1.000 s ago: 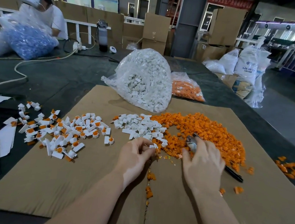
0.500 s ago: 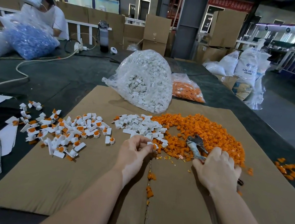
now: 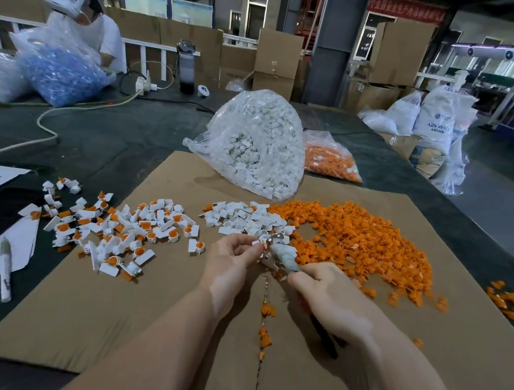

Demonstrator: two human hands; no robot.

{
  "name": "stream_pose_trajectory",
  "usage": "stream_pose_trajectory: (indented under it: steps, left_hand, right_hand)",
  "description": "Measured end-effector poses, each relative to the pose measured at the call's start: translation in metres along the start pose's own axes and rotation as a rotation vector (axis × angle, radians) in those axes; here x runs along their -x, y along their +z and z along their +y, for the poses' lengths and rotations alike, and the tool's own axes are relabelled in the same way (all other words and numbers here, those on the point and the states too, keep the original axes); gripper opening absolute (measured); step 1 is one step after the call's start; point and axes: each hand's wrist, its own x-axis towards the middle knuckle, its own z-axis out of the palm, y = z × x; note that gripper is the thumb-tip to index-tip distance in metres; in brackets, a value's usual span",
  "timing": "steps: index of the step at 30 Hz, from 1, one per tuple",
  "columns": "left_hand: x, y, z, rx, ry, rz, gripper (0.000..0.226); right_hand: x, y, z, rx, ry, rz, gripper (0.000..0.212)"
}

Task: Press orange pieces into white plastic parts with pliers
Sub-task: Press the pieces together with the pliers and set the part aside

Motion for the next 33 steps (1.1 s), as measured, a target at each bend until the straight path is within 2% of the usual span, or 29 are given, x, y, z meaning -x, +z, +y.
stream_pose_trajectory:
  steps: [9,13,19,27,30,33]
  left_hand:
    - [-0.002,0.003,0.003,0.056,-0.065,0.032,0.006]
    - [-0.001,0.003,0.005,0.063,-0.073,0.027,0.004]
    - [0.001,0.002,0.007,0.084,-0.098,0.016,0.006]
    - [0.004,0.002,0.006,0.059,-0.066,0.023,0.008]
    - [0.003,0.001,0.004,0.037,-0.048,0.018,0.01]
    - [0.003,-0.001,-0.001,-0.131,0.054,0.019,0.009]
  right_hand:
    - [-0.002,-0.002,-0.005,-0.048,0.018,-0.131,0.026]
    - [-0.005,0.0,-0.005,-0.008,0.033,-0.121,0.019]
    - [-0.012,0.011,-0.002,0.131,0.045,-0.035,0.021]
    - [-0.013,0.025,0.008,0.052,0.016,0.107,0.023]
    - [-0.011,0.021,0.015,-0.009,0.011,0.177,0.016]
    - [-0.012,0.013,0.026,0.006,0.054,0.313,0.028]
